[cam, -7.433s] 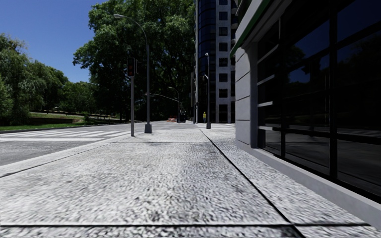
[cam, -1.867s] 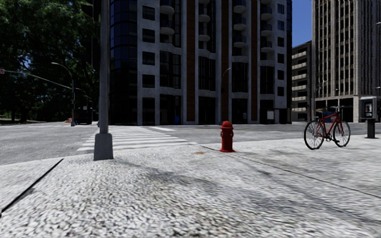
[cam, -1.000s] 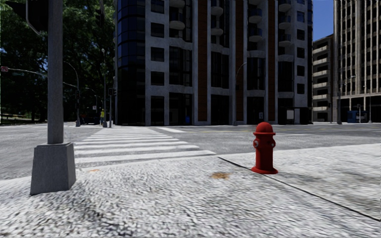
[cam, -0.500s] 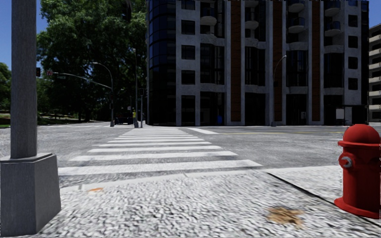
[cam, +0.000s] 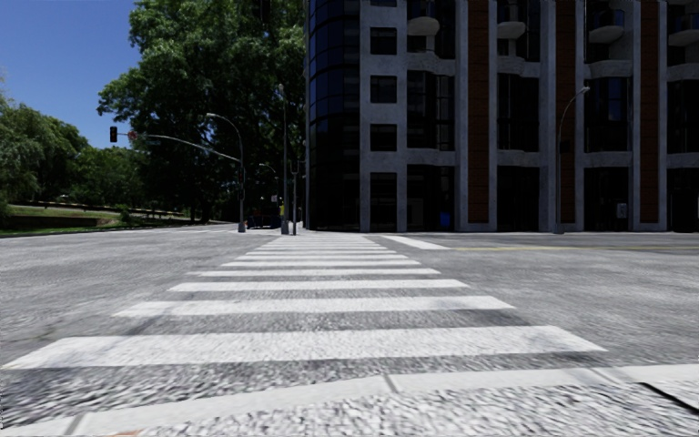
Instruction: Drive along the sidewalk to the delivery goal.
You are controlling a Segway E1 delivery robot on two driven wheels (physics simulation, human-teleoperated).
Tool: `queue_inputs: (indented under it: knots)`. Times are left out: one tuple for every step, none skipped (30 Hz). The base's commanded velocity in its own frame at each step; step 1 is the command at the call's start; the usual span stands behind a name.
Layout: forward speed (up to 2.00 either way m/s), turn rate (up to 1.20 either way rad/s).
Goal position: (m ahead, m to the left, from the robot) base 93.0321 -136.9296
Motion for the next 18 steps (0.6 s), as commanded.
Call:
queue_inputs:
  knots:
    - [2.00,0.00]
    - [2.00,0.00]
    - [2.00,0.00]
    - [2.00,0.00]
    - [2.00,0.00]
    - [2.00,0.00]
    - [2.00,0.00]
    - [2.00,0.00]
    - [2.00,0.00]
    - [2.00,0.00]
    - [2.00,0.00]
    - [2.00,0.00]
    - [2.00,0.00]
    - [2.00,0.00]
    - [2.00,0.00]
    - [2.00,0.00]
    - [2.00,0.19]
    - [2.00,0.19]
